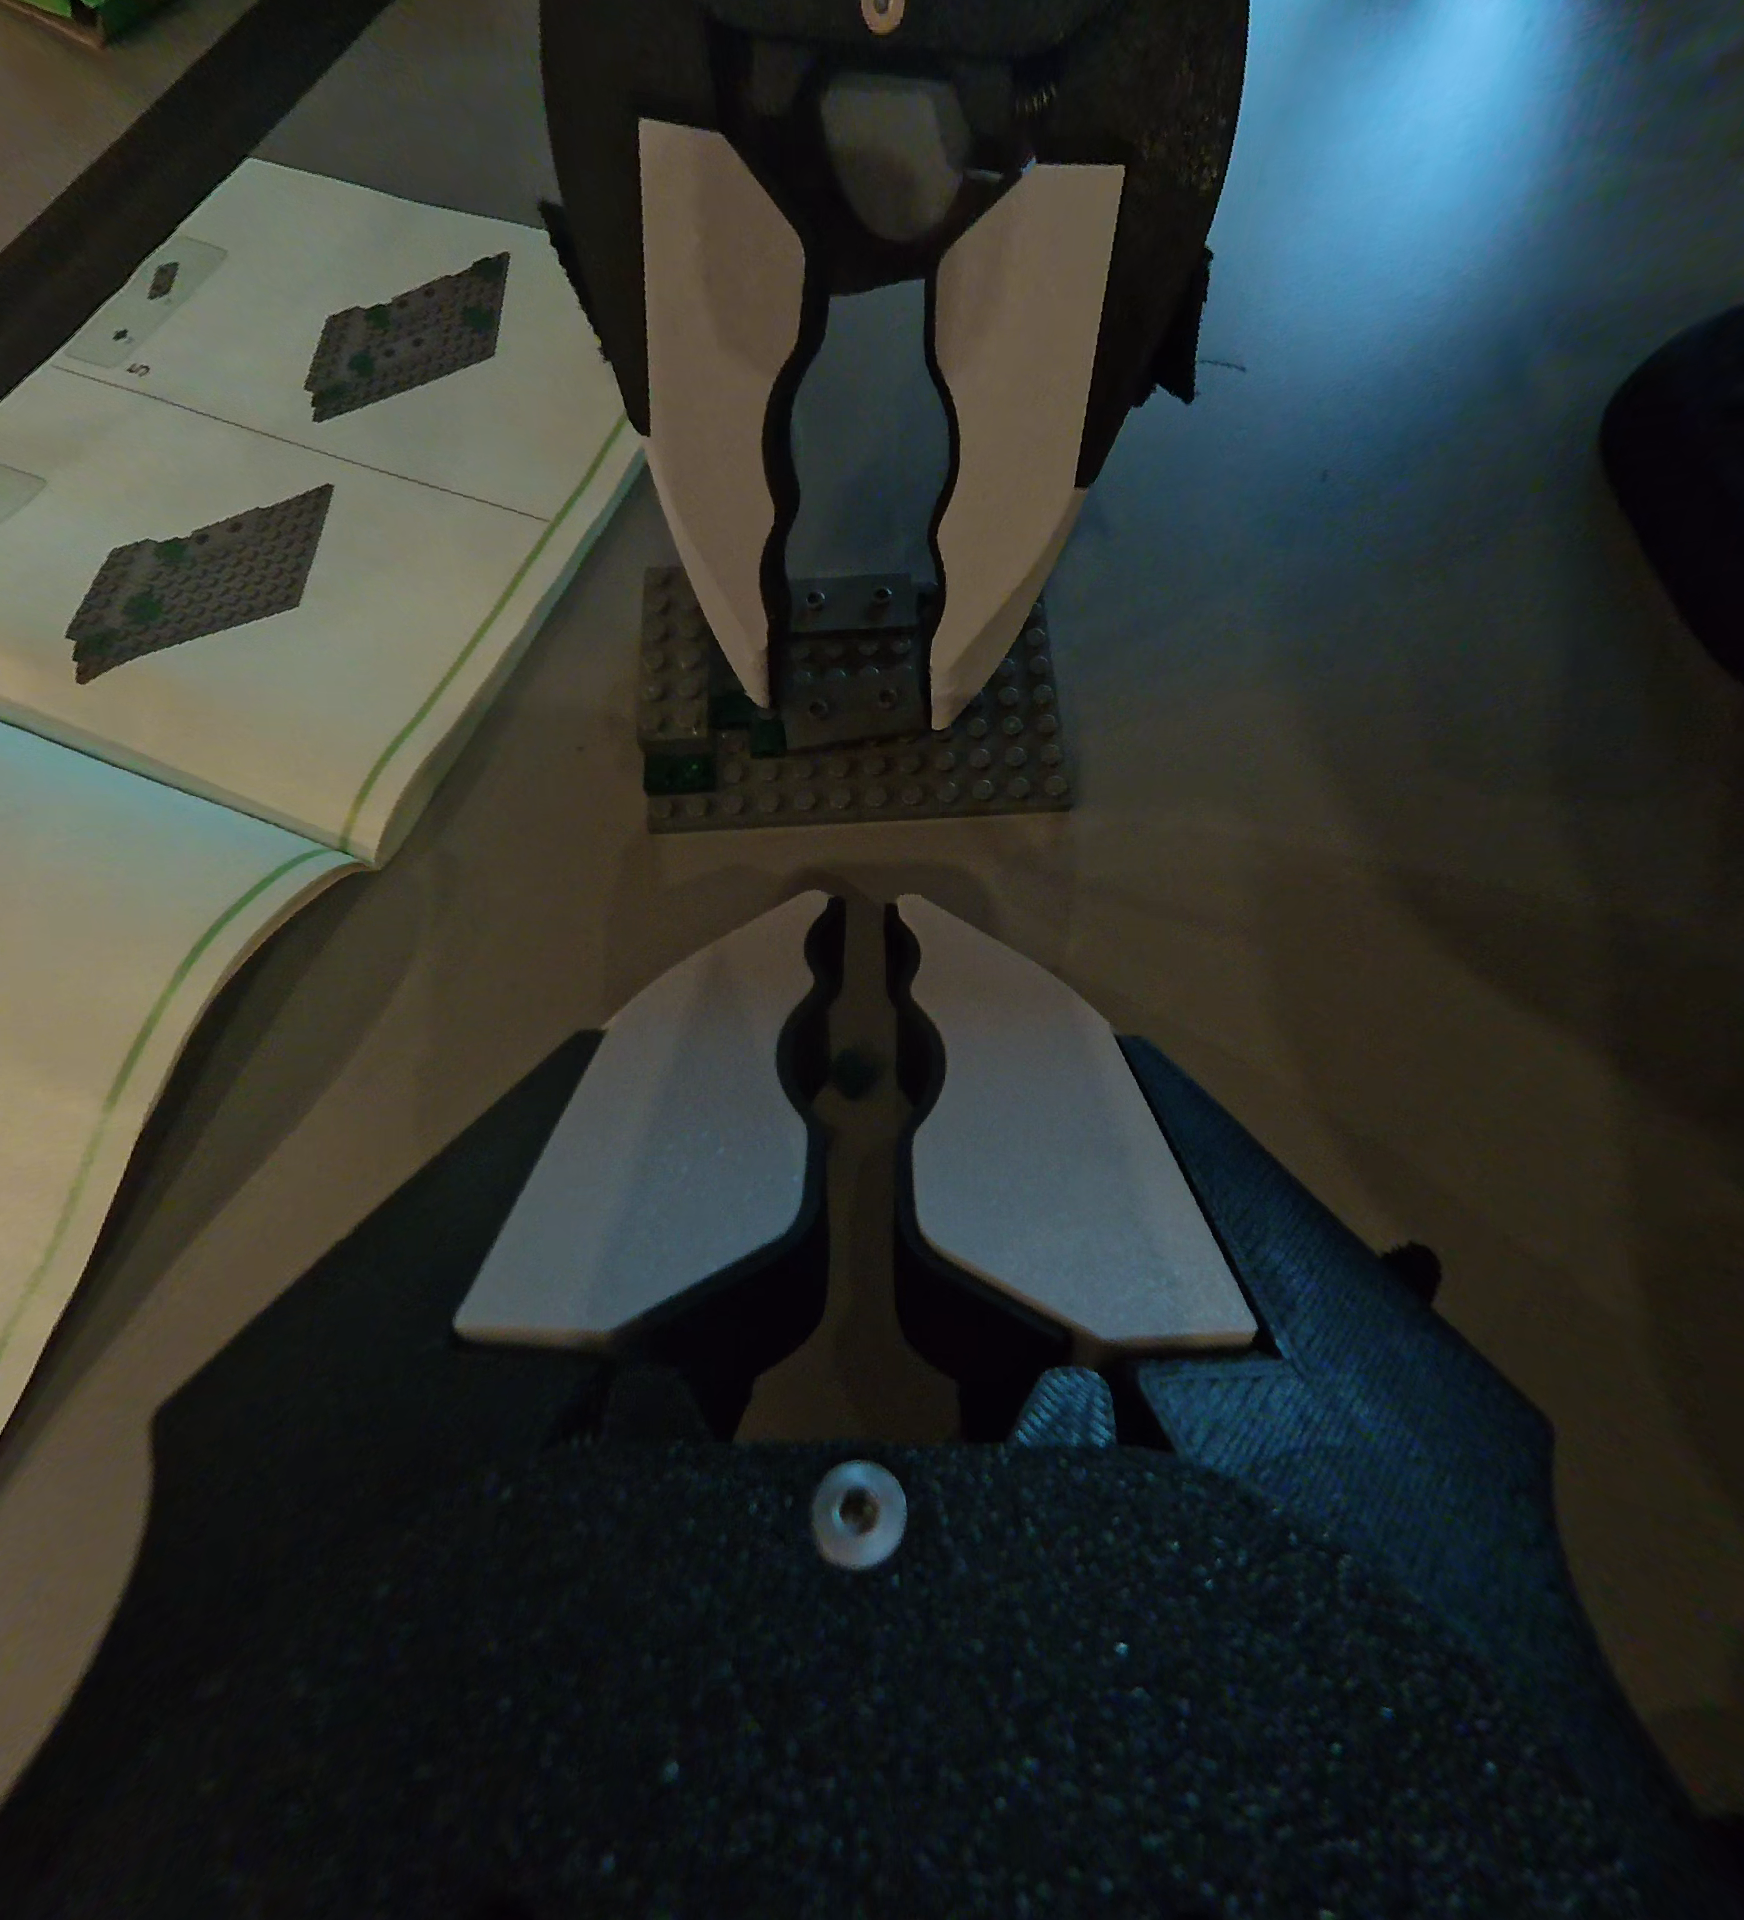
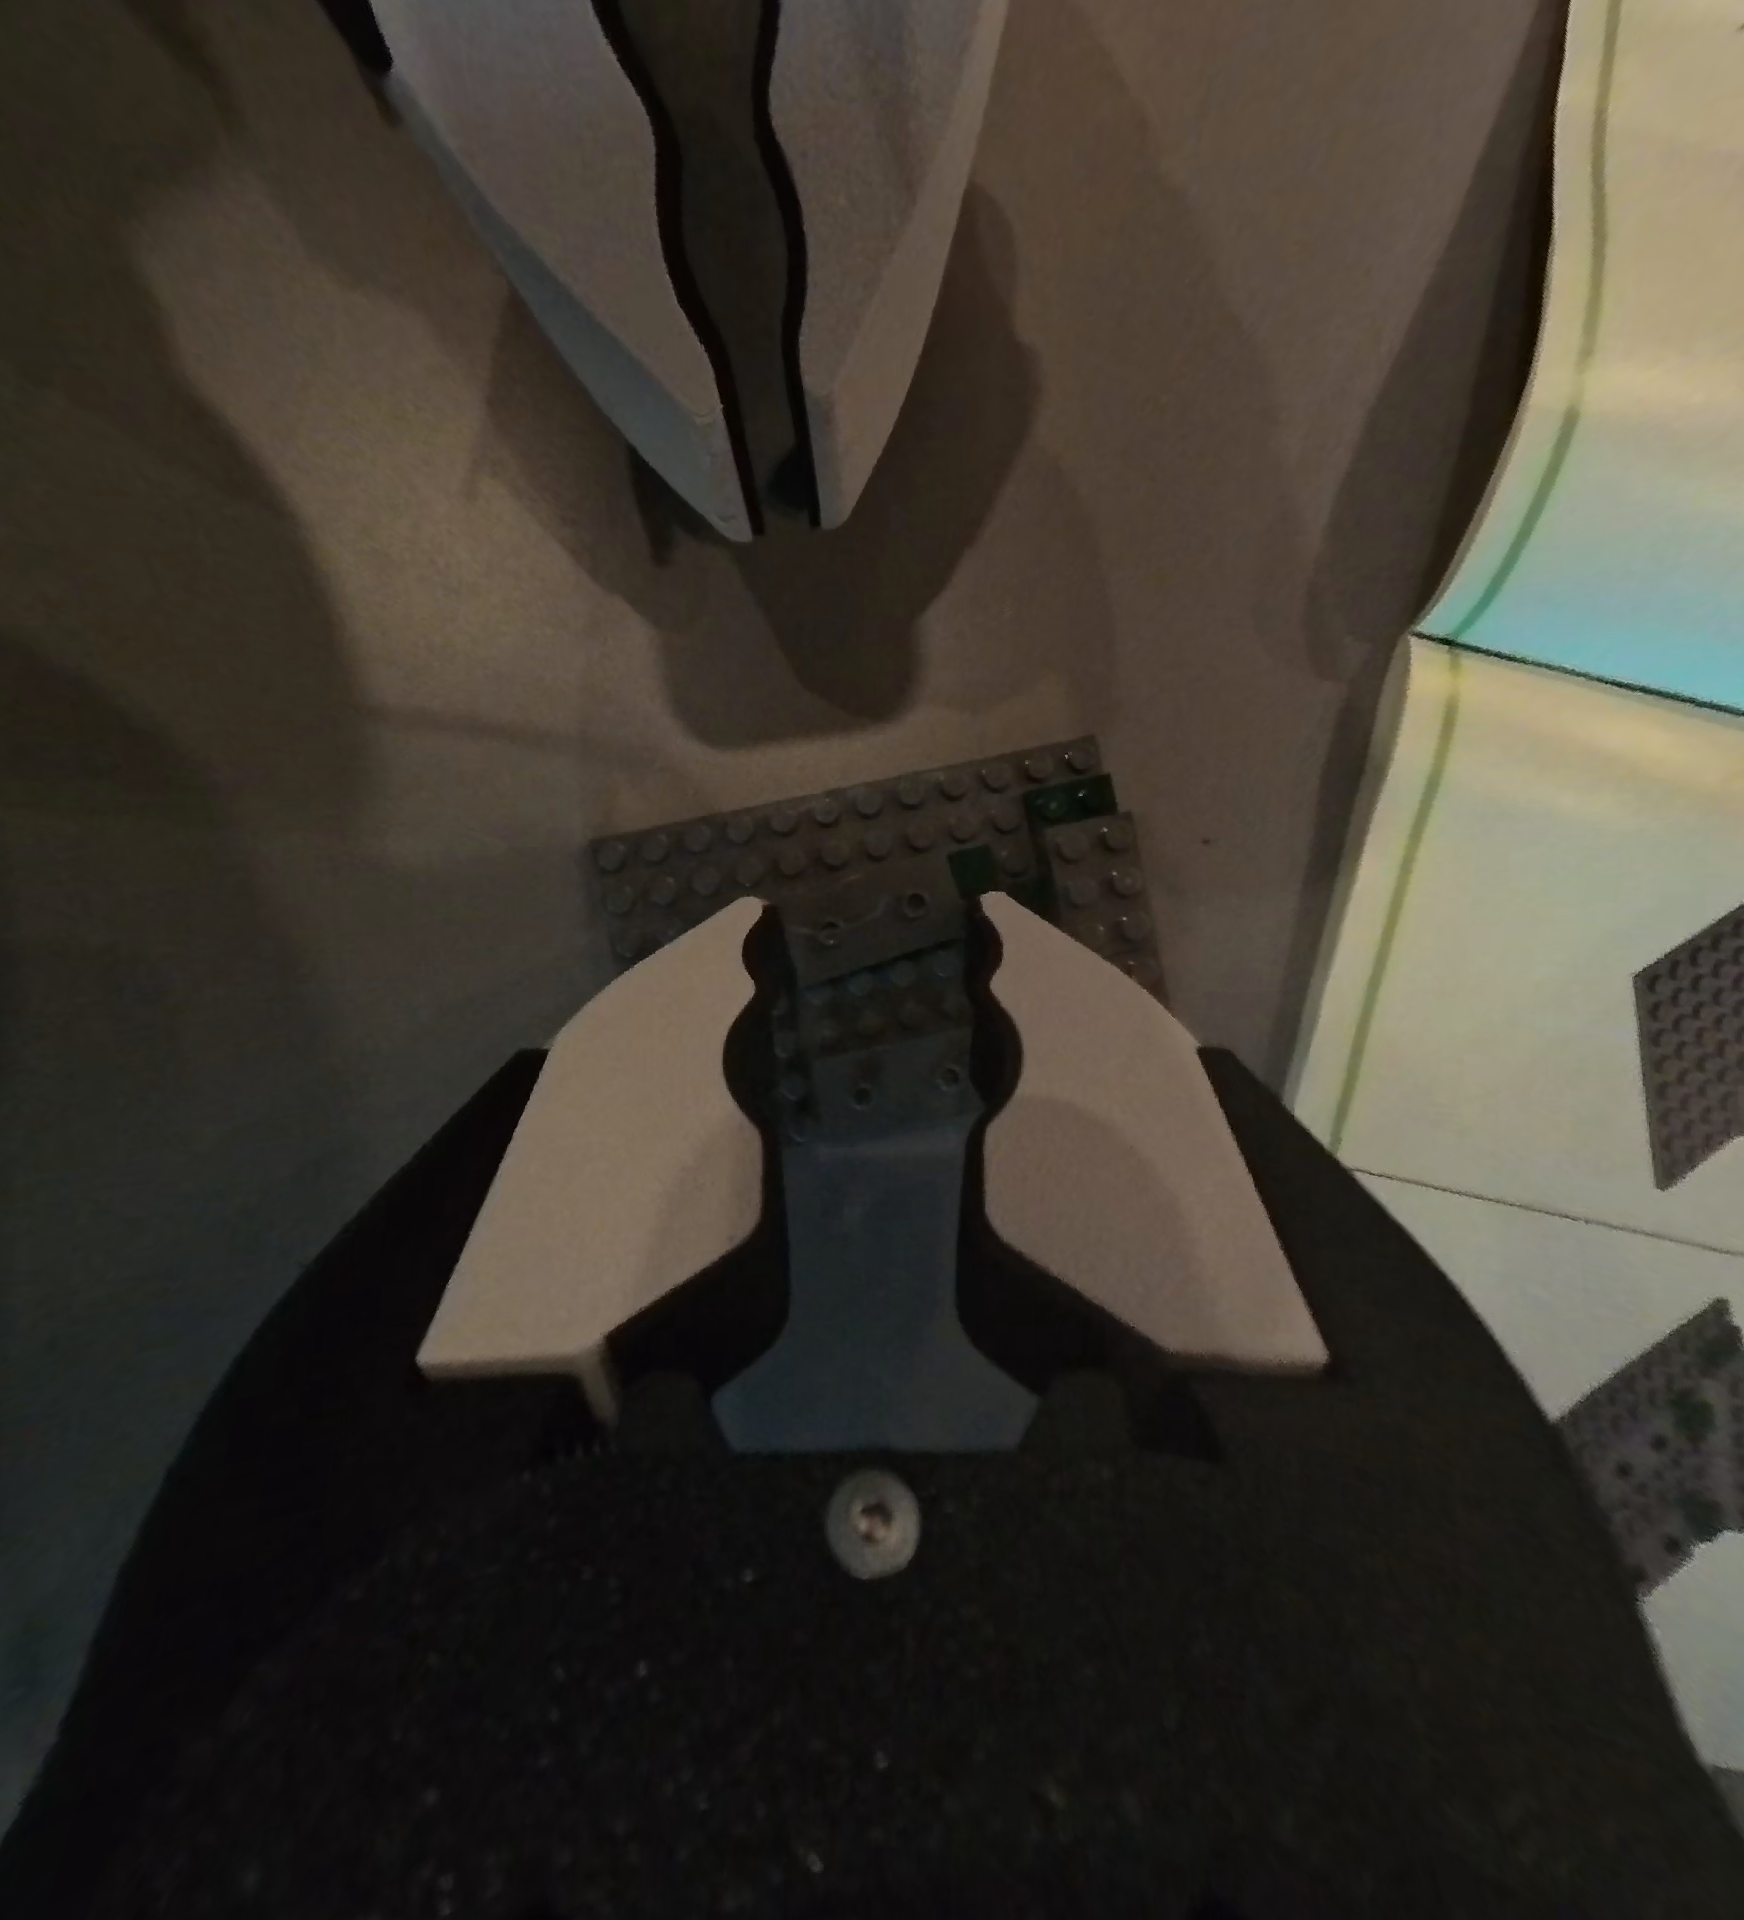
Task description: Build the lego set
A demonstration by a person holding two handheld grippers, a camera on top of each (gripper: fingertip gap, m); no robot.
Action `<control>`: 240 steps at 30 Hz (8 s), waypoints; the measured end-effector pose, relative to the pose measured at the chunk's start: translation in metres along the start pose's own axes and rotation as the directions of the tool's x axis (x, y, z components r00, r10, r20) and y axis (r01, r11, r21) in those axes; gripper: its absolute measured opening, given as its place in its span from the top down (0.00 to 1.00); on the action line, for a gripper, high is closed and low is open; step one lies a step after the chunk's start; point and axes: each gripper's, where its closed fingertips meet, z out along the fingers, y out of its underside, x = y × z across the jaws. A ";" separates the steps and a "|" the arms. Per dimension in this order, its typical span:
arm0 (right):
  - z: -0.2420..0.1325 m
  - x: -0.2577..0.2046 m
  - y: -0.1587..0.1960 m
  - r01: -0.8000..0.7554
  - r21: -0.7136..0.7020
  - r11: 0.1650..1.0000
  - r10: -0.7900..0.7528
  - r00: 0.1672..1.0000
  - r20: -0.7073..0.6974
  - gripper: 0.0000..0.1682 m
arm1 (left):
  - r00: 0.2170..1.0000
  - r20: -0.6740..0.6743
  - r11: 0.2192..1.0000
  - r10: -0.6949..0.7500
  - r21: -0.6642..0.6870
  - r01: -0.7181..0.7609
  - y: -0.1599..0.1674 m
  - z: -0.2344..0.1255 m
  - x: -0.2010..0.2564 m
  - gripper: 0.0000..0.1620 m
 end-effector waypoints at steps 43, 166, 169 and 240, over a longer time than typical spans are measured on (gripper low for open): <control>-0.017 -0.027 0.009 -0.707 0.359 0.609 0.783 0.463 -0.414 0.47 | 0.999 0.025 0.999 0.036 0.034 -0.037 -0.007 -0.006 -0.001 0.96; -0.023 -0.033 0.001 -0.645 0.469 0.603 0.797 0.491 -0.351 0.49 | 0.952 -0.087 0.949 -0.293 -0.150 0.278 -0.049 0.041 -0.020 0.89; -0.023 -0.033 0.002 -0.650 0.460 0.604 0.797 0.493 -0.350 0.54 | 0.957 -0.074 0.952 -0.281 -0.145 0.269 -0.048 0.040 -0.020 0.89; -0.026 -0.063 -0.093 0.073 0.386 0.919 -0.069 0.997 -0.024 0.53 | 0.385 -0.644 0.396 -0.661 0.135 0.908 -0.017 -0.081 0.035 0.90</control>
